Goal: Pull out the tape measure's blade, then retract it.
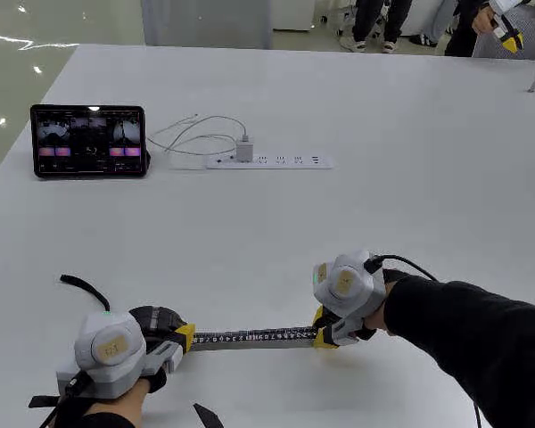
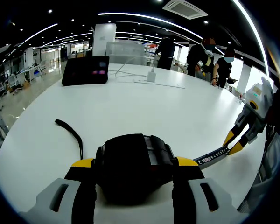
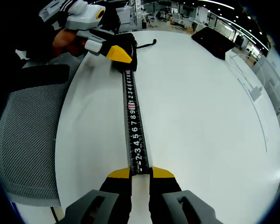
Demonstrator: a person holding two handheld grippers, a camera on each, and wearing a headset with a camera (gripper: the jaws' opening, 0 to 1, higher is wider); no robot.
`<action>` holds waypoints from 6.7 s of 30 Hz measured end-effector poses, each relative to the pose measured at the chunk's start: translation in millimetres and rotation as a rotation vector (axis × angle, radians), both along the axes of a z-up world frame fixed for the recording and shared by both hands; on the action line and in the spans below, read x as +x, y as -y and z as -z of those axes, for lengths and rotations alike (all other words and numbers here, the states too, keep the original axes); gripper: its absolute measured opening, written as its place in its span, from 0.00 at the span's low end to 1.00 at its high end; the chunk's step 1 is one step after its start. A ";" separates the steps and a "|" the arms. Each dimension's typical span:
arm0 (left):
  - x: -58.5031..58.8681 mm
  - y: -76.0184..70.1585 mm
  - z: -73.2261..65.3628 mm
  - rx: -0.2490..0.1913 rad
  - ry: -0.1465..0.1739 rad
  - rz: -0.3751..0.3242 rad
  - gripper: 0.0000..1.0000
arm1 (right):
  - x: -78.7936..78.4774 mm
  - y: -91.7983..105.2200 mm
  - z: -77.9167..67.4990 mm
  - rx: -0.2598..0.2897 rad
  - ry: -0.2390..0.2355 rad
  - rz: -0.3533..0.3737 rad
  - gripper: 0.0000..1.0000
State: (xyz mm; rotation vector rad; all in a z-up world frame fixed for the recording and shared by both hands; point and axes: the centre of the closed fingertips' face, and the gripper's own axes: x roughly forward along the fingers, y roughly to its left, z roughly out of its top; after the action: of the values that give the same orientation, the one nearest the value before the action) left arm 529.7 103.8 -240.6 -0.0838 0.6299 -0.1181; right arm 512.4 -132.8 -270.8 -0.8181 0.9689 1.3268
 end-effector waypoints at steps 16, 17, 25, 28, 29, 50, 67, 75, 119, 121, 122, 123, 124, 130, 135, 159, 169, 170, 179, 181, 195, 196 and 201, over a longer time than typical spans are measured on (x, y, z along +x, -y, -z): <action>0.2 -0.3 -0.3 -0.001 0.000 -0.001 0.61 | -0.2 -5.6 0.2 0.004 -0.002 -0.002 0.09; 0.1 -0.2 -0.4 -0.001 0.000 -0.001 0.61 | -0.6 -5.9 -0.2 0.004 -0.002 -0.001 0.09; 0.1 -0.1 0.0 -0.002 -0.002 -0.001 0.61 | -0.7 -8.7 0.2 0.006 -0.002 -0.007 0.09; 0.0 -0.1 0.3 -0.002 -0.003 0.000 0.61 | -1.1 -9.6 0.1 0.006 -0.002 -0.008 0.09; 0.0 -0.1 0.3 -0.002 -0.003 0.000 0.61 | -0.9 -9.8 0.3 0.006 -0.002 -0.008 0.09; 0.2 -0.6 1.0 -0.003 -0.005 0.000 0.61 | -1.7 -18.0 -0.6 0.009 -0.001 -0.019 0.09; 1.1 -0.9 0.6 -0.003 -0.004 -0.001 0.61 | -2.2 -25.0 0.0 0.010 0.003 -0.030 0.09; 1.1 -0.9 0.6 -0.004 -0.005 -0.001 0.61 | -2.6 -27.6 0.0 0.012 0.005 -0.037 0.09; 0.6 -0.7 0.6 -0.007 -0.004 0.001 0.61 | -3.0 -42.5 -0.4 0.016 0.012 -0.078 0.09; 0.6 -0.7 0.6 -0.007 -0.004 0.000 0.61 | -2.6 -43.1 -0.4 0.016 0.009 -0.076 0.09; 0.6 -0.7 0.6 -0.007 -0.004 0.000 0.61 | -2.5 -43.5 -0.6 0.016 0.010 -0.076 0.09; 0.6 -0.8 0.5 -0.007 -0.004 0.001 0.61 | -2.4 -44.0 -0.5 0.017 0.010 -0.074 0.09; 0.5 -0.7 0.5 -0.007 -0.004 0.001 0.61 | -2.4 -44.1 -0.3 0.016 0.007 -0.065 0.09; 0.4 -0.4 0.2 -0.007 -0.005 0.002 0.61 | -2.1 -46.3 0.3 0.018 0.008 -0.059 0.09; 0.1 -0.6 0.0 -0.017 -0.005 -0.004 0.61 | -1.9 -48.0 0.0 0.018 -0.002 -0.052 0.09; -1.8 -0.4 0.5 -0.049 -0.026 0.026 0.60 | -2.4 -53.8 -0.9 0.055 -0.023 -0.025 0.09; -2.3 0.3 0.8 -0.034 -0.030 0.036 0.60 | -2.4 -56.5 -1.0 0.048 -0.011 -0.019 0.10; -2.3 0.5 0.7 -0.032 -0.030 0.038 0.60 | -2.4 -56.7 -0.8 0.048 -0.010 -0.019 0.10; -1.8 0.5 0.5 -0.025 -0.031 0.043 0.60 | -2.5 -60.0 0.0 0.050 0.019 -0.055 0.10; -1.8 0.5 0.4 -0.024 -0.031 0.042 0.60 | -2.7 -60.8 0.0 0.049 0.029 -0.069 0.10; -1.7 0.3 0.3 -0.032 -0.032 0.037 0.60 | -1.2 -66.4 0.0 0.063 0.018 -0.032 0.10; -1.7 0.2 0.2 -0.034 -0.031 0.037 0.60 | -1.0 -66.8 0.2 0.063 0.017 -0.031 0.10; -1.8 0.0 0.1 -0.038 -0.031 0.035 0.60 | -1.1 -69.1 0.2 0.066 0.016 -0.029 0.10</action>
State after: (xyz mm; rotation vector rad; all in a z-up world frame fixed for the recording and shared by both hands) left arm 527.9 103.8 -240.7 -0.1117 0.6602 -0.1633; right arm 511.3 -63.6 -271.0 -0.7940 0.8993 1.3677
